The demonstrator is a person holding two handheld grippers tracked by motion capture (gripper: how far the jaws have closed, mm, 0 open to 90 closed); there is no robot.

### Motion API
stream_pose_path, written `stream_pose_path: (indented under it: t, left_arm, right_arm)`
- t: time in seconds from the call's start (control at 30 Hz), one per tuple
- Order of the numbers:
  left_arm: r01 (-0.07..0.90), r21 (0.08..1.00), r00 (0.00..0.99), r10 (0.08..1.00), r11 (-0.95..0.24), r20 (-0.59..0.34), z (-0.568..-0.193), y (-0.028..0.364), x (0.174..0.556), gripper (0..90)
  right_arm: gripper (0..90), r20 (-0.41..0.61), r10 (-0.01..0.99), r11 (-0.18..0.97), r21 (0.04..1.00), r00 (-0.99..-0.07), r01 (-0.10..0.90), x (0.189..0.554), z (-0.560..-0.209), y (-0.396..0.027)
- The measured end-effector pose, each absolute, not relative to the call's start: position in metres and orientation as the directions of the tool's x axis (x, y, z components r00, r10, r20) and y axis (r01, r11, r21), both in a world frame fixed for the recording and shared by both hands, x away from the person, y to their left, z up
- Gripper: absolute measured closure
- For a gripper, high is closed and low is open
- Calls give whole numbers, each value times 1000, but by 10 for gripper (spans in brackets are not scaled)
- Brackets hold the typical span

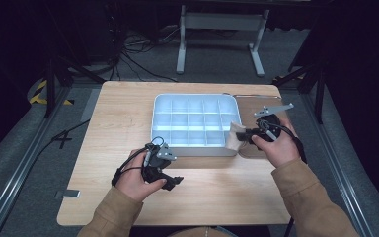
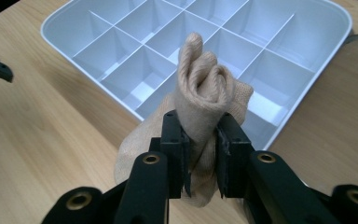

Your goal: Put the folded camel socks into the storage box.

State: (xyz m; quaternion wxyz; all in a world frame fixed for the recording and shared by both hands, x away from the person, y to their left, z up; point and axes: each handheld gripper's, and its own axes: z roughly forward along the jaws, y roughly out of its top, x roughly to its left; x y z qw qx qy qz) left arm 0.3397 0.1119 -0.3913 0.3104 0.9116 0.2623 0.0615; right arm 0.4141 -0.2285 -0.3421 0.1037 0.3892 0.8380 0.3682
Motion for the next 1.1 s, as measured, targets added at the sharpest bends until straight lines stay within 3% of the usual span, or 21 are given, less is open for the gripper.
stream_pose_path:
  t: [0.63, 1.1]
  left_arm:
    - [452, 600, 847, 529, -660, -56, -392, 117, 340, 274]
    - [470, 593, 832, 553, -654, -50, -394, 127, 335, 271]
  right_arm:
    - [757, 55, 757, 467, 651, -652, 598, 449, -354, -226]
    - [755, -52, 736, 585, 552, -675, 595, 465, -372, -204]
